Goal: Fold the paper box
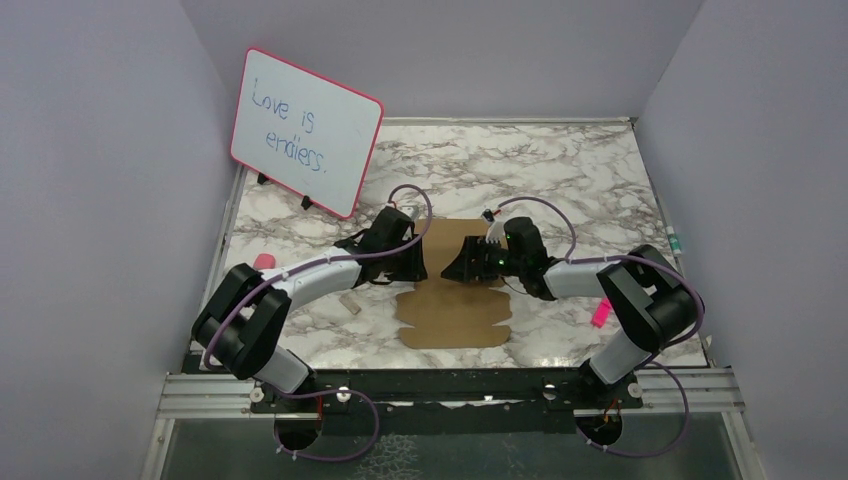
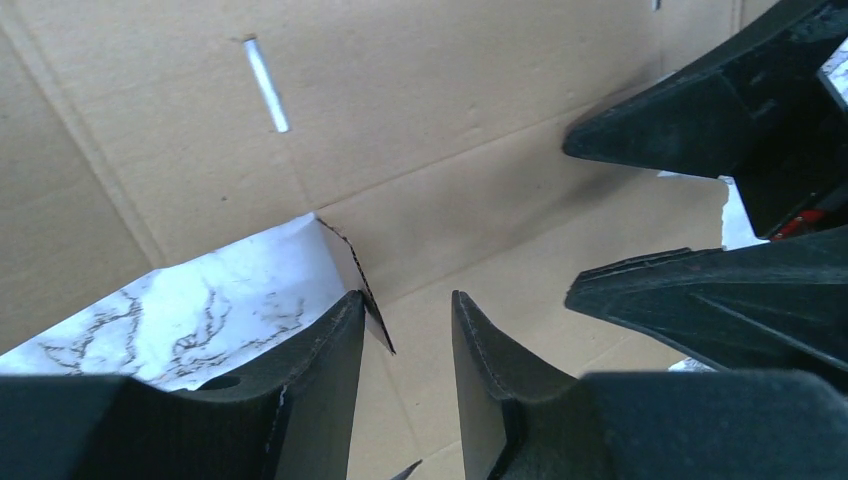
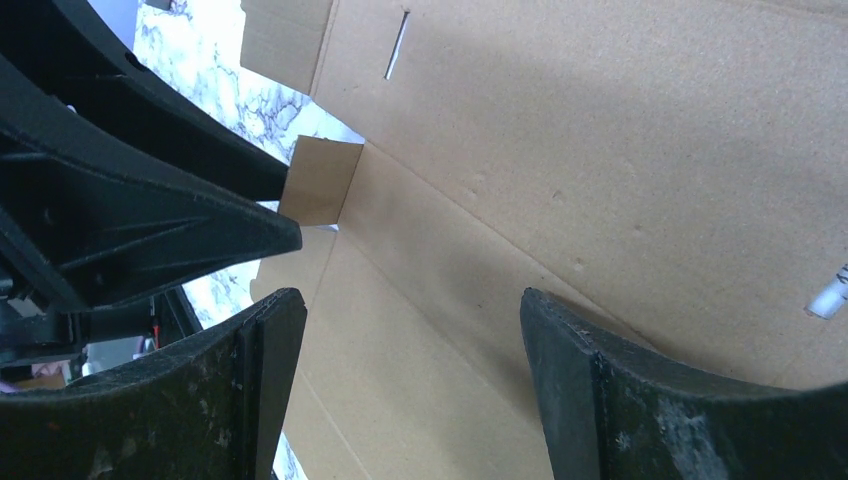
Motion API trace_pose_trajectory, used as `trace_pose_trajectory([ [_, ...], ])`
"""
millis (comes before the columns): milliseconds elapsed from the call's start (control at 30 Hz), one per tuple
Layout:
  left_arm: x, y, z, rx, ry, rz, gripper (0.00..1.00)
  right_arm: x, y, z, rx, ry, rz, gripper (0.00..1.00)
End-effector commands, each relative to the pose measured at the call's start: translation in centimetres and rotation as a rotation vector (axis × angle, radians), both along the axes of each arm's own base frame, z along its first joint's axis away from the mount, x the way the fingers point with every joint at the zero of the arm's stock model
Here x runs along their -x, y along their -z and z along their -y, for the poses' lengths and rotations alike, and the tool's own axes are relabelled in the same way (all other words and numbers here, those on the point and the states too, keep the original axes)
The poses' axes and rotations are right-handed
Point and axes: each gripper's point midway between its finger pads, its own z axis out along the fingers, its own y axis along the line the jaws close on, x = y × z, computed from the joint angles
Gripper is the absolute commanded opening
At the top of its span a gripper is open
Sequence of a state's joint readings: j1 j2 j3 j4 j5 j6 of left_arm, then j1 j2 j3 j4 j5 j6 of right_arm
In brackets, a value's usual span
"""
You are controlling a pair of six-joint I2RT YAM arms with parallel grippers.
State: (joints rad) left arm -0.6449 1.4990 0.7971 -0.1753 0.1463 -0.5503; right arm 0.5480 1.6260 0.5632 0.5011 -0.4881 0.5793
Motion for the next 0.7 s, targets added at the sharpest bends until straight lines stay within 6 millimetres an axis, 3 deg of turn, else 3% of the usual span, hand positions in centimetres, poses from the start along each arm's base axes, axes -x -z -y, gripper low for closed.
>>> trace_pose_trajectory([
  [0,-0.5,-1.2,1.5,0.021,-0.004,0.031,0.38,1.2,2.3,0.5,0.047,-0.001,-0.063,0.85],
  [233,0.1,-0.5,2.2,0.023,0.009,0.018,0.38,1.0,2.2,0.4,0.05,-0.003,-0.06,0.85],
  [333,-0.5,-1.7,1.9,0.007,0.006,0.055,0.39,0.4,1.2,0.4,0.081,-0.007,-0.041,0.85],
  [533,-2.7,-5.7,1.6,-0.009,-0.001,0.172,0.45,-2.7,-4.2,0.7,0.127,0.028,0.111,0.88],
  [667,-4.2,-7.3,2.3,0.019,-0.009,0.212,0.52,-5.0,-7.0,1.4,0.145,0.067,0.192,0.9],
])
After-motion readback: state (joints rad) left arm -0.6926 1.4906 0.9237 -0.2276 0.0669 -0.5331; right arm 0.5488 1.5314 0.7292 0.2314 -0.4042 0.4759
